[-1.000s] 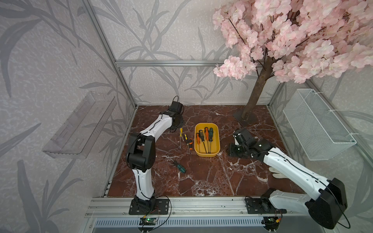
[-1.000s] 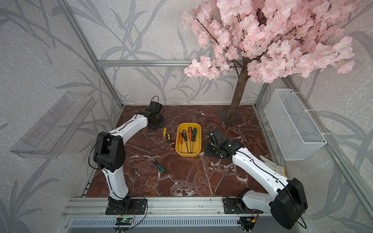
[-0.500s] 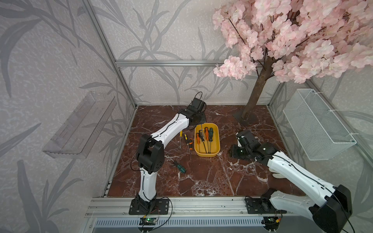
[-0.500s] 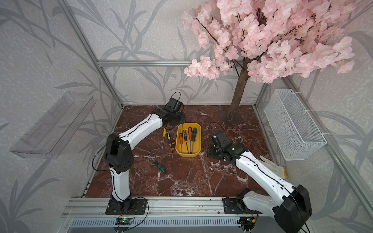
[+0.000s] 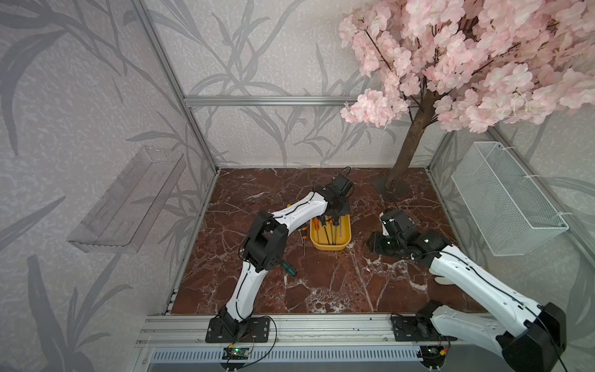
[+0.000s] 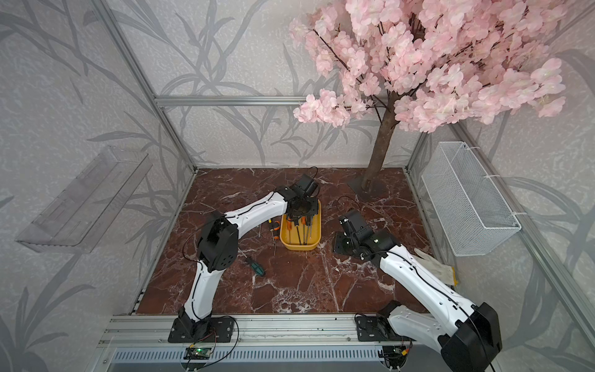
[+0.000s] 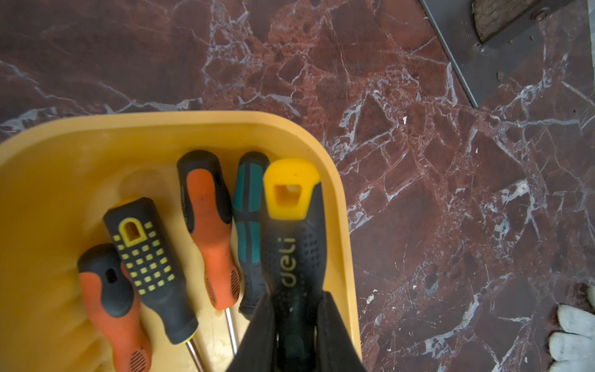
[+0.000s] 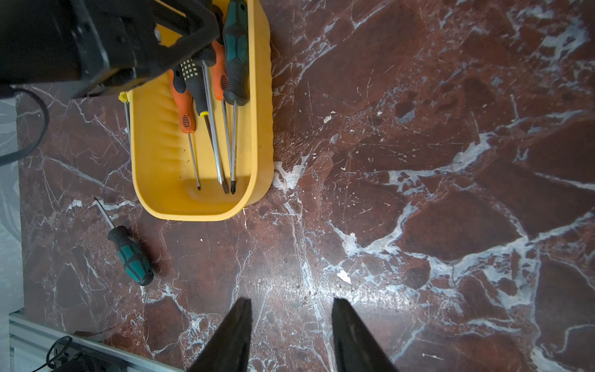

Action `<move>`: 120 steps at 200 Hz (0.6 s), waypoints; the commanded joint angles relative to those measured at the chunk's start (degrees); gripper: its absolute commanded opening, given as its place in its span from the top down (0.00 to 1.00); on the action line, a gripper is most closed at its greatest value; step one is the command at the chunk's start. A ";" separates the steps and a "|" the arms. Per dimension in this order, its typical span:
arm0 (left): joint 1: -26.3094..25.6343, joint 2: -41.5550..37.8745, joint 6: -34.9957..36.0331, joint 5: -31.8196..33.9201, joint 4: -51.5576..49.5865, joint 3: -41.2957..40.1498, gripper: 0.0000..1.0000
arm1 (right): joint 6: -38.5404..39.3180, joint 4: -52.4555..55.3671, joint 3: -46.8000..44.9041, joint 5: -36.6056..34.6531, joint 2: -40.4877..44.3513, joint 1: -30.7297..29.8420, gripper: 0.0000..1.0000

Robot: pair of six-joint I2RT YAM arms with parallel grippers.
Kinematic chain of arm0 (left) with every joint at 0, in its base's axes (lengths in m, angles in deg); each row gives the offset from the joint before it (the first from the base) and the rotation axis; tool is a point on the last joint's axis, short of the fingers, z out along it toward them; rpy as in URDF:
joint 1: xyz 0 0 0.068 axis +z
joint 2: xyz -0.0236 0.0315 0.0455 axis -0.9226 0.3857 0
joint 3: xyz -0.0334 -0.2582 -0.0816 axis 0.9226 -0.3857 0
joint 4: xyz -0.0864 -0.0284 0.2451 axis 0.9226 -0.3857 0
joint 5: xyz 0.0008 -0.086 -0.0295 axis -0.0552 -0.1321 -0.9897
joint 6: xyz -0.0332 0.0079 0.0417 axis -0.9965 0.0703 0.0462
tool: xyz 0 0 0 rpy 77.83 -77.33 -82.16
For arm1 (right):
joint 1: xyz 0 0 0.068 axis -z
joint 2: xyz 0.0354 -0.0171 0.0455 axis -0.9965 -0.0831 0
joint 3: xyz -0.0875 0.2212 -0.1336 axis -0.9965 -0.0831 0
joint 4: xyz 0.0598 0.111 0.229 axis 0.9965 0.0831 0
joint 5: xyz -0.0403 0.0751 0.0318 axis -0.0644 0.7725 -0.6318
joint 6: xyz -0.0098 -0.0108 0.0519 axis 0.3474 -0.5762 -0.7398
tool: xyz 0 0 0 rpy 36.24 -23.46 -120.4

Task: Put the screwdriver on the desktop into the storage box
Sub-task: Place the screwdriver in the storage box.

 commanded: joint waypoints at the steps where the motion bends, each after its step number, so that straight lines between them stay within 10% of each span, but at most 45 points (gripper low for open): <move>1: -0.28 1.50 -0.53 0.66 0.96 1.72 0.88 | 0.22 1.26 -0.40 -0.96 1.11 0.63 0.55; 120: -1.68 4.32 -0.40 -0.27 3.86 -0.82 0.73 | 0.40 1.71 0.48 -0.66 0.14 1.06 0.55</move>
